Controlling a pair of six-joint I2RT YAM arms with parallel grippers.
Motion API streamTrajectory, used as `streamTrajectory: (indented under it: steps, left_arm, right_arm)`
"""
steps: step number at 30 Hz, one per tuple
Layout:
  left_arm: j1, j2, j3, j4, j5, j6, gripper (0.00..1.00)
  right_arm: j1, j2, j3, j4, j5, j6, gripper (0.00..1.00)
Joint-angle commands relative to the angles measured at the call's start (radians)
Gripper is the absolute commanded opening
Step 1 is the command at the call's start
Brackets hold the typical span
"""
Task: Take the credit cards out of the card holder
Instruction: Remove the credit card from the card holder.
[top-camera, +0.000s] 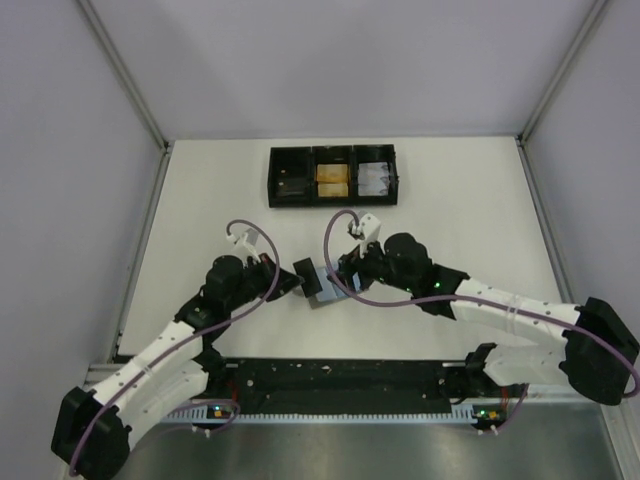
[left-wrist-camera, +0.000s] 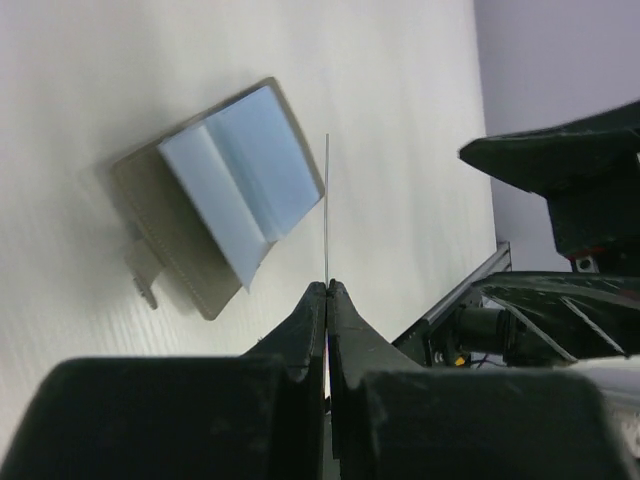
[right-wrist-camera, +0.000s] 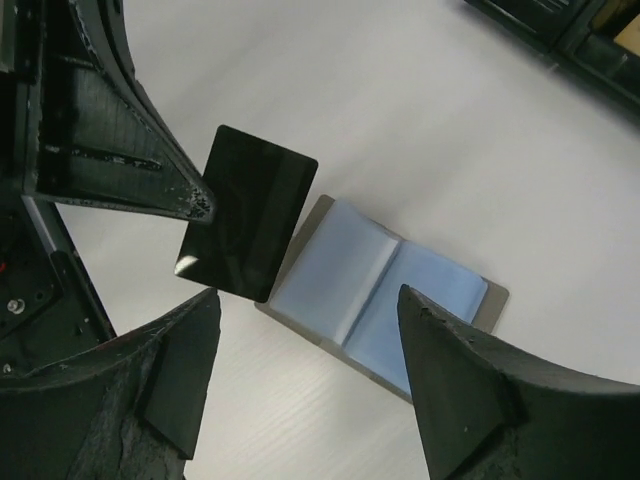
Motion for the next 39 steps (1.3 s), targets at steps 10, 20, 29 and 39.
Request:
streamTrajectory:
  steps: [10,20,29,39]
  left_arm:
    - [0.003,-0.110,0.153,0.116,0.453,0.444,0.00]
    - [0.001,-0.135,0.198,0.128,0.556,0.536,0.00]
    - [0.001,-0.125,0.201,0.147,0.584,0.529,0.00]
    - [0.001,-0.154,0.196,0.082,0.398,0.359,0.46]
  right_arm:
    - [0.020,-0.158,0.067,-0.101,-0.284,-0.023,0.75]
    - [0.011,-0.156,0.074,0.007,-0.504,0.069,0.64]
    - [0.013,-0.136,0.083,0.029,-0.536,0.069,0.11]
    - [0.013,-0.164,0.112,-0.143,-0.331,-0.184,0.00]
